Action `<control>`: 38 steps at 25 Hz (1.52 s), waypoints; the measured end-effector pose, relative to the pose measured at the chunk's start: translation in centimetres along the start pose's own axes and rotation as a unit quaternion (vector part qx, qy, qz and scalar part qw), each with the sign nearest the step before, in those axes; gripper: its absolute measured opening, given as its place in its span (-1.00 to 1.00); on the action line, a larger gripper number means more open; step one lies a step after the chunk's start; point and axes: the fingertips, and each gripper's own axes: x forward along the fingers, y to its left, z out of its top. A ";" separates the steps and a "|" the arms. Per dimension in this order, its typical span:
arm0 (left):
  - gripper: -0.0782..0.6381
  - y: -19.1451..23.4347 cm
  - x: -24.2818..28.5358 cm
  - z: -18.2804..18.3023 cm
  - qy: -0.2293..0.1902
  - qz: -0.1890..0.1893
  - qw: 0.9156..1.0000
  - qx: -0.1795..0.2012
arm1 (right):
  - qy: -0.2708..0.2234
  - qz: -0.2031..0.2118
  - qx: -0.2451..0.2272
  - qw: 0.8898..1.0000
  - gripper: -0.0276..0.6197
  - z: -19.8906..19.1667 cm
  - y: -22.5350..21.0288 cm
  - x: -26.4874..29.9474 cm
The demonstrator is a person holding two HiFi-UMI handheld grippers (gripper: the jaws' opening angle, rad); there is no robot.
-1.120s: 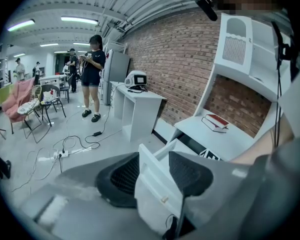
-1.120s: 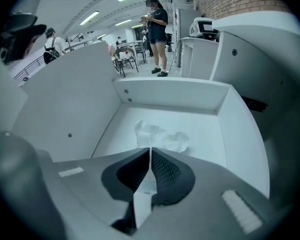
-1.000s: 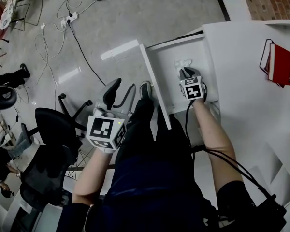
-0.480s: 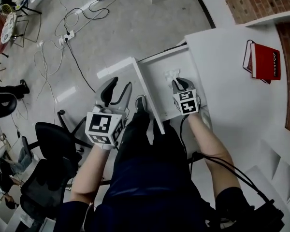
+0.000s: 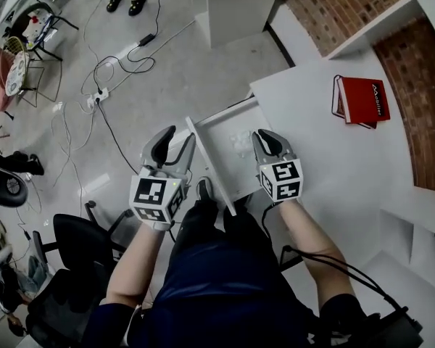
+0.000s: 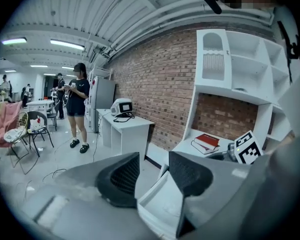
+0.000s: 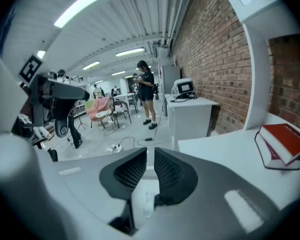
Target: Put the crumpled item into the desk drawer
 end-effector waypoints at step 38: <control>-0.70 -11.3 -9.0 16.0 -0.208 -0.074 0.974 0.043 | -0.308 -0.106 -0.044 0.944 -0.91 19.9 2.6 -24.3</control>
